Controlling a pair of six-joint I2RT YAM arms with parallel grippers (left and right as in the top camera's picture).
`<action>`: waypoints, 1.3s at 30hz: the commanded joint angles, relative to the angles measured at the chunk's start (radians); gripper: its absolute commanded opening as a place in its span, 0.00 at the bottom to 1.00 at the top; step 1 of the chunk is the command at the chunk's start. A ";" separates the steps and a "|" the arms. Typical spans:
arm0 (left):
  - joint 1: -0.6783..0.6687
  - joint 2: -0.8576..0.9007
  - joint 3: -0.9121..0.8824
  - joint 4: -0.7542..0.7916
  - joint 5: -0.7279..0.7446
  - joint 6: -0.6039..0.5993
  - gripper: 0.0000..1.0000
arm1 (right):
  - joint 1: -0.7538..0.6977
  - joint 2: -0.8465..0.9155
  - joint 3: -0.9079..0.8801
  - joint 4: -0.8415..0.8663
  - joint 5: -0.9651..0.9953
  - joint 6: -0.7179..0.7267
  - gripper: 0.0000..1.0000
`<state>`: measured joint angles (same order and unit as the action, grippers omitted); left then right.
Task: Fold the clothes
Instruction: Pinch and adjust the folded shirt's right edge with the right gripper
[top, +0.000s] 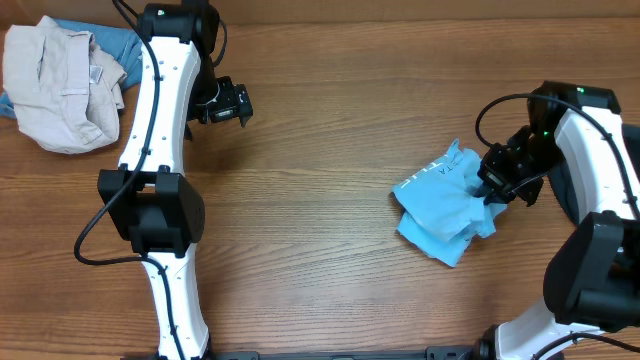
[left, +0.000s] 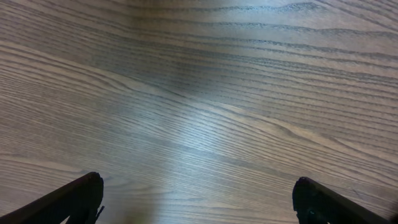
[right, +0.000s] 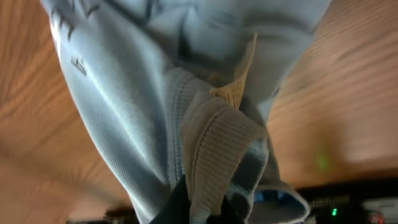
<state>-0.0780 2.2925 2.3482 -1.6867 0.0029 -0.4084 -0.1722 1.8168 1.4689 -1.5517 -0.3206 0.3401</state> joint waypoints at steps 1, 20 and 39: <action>-0.003 -0.030 -0.005 -0.003 -0.010 0.020 1.00 | 0.023 -0.031 0.024 -0.030 -0.090 0.045 0.04; -0.007 -0.030 -0.005 -0.003 -0.010 0.019 1.00 | 0.023 -0.033 -0.238 0.117 0.006 0.301 0.16; -0.008 -0.030 -0.005 0.000 -0.010 0.019 1.00 | 0.034 -0.068 -0.043 0.068 -0.087 -0.033 0.87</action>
<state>-0.0788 2.2925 2.3474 -1.6867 0.0029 -0.4084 -0.1497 1.7687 1.4483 -1.5066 -0.2089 0.4656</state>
